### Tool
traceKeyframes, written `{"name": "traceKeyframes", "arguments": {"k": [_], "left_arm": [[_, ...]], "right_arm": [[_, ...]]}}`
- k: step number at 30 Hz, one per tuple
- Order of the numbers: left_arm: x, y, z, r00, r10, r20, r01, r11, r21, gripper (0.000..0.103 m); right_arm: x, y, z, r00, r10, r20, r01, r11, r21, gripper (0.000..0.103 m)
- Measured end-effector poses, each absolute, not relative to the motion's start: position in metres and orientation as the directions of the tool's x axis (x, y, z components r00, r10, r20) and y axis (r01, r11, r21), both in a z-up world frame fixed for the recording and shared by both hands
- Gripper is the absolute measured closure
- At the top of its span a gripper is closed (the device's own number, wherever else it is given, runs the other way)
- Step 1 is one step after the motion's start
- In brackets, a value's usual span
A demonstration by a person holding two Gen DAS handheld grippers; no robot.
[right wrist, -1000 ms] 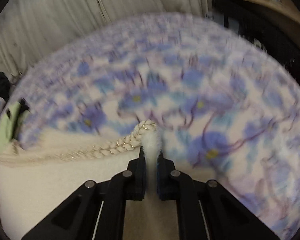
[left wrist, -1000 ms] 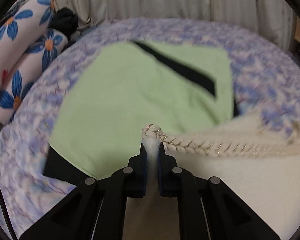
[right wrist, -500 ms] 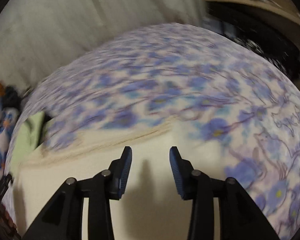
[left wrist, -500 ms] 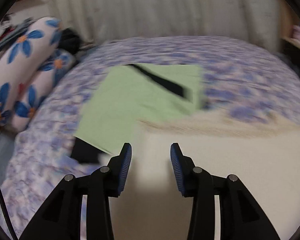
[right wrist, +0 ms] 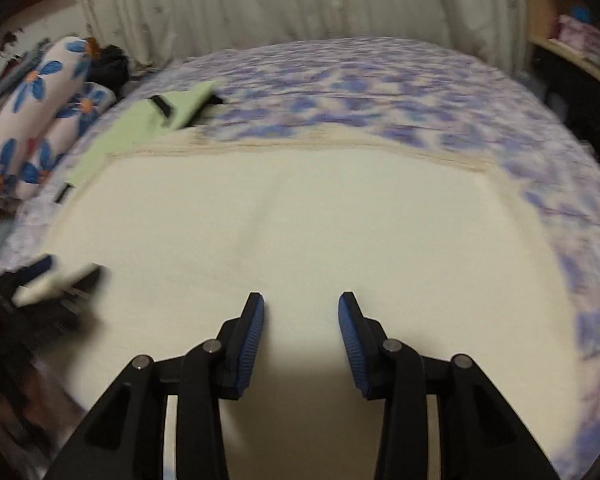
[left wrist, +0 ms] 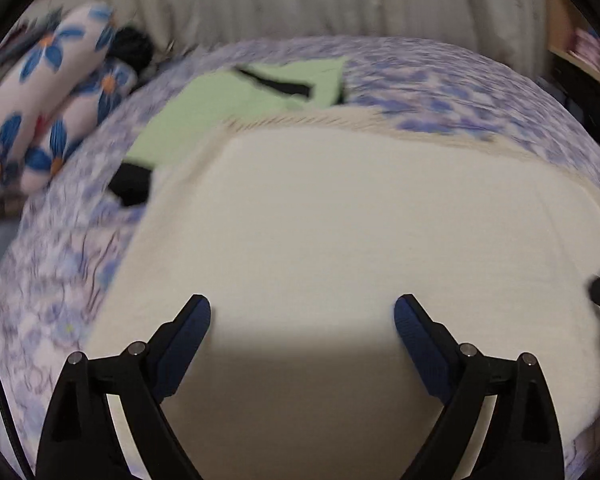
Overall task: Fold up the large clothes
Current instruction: 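Open both tools and move back over the folded cardigan bundle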
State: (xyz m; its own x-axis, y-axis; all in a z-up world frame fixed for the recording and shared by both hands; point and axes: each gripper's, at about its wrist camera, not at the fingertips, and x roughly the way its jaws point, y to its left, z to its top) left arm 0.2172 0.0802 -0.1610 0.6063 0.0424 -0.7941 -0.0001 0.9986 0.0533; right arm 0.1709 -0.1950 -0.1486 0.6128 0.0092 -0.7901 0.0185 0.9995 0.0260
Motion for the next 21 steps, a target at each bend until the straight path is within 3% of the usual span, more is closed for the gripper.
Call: {"name": "traceKeyframes", "arguments": {"k": [2,5,7,12,21], "left_arm": [[0.220,0.102,-0.163,0.587,0.056,-0.808,-0.037,0.998,0.042,0.010],[0.218,0.118,-0.162,0.587,0.083,-0.805,-0.048,0.997,0.067,0.010],[0.217,0.119,-0.161,0.589,0.106,-0.801,-0.046,0.994,0.097,0.010],[0.217,0.116,-0.155,0.569,0.131,-0.812,-0.051,0.991,0.124,0.010],[0.193,0.107,-0.139,0.543,0.096,-0.834,-0.017,0.995,0.103,0.010]], "right_arm": [[0.165,-0.222,-0.152,0.602,-0.099,-0.793,0.109,0.993,-0.042,0.062],[0.151,-0.277,-0.152,0.579,-0.188,-0.794,0.266,0.963,-0.034,0.042],[0.144,-0.295,-0.151,0.588,-0.134,-0.797,0.276,0.960,0.041,0.044],[0.142,-0.281,-0.145,0.568,-0.192,-0.800,0.288,0.957,-0.025,0.045],[0.122,-0.269,-0.136,0.546,-0.155,-0.823,0.314,0.949,0.029,0.044]]}}
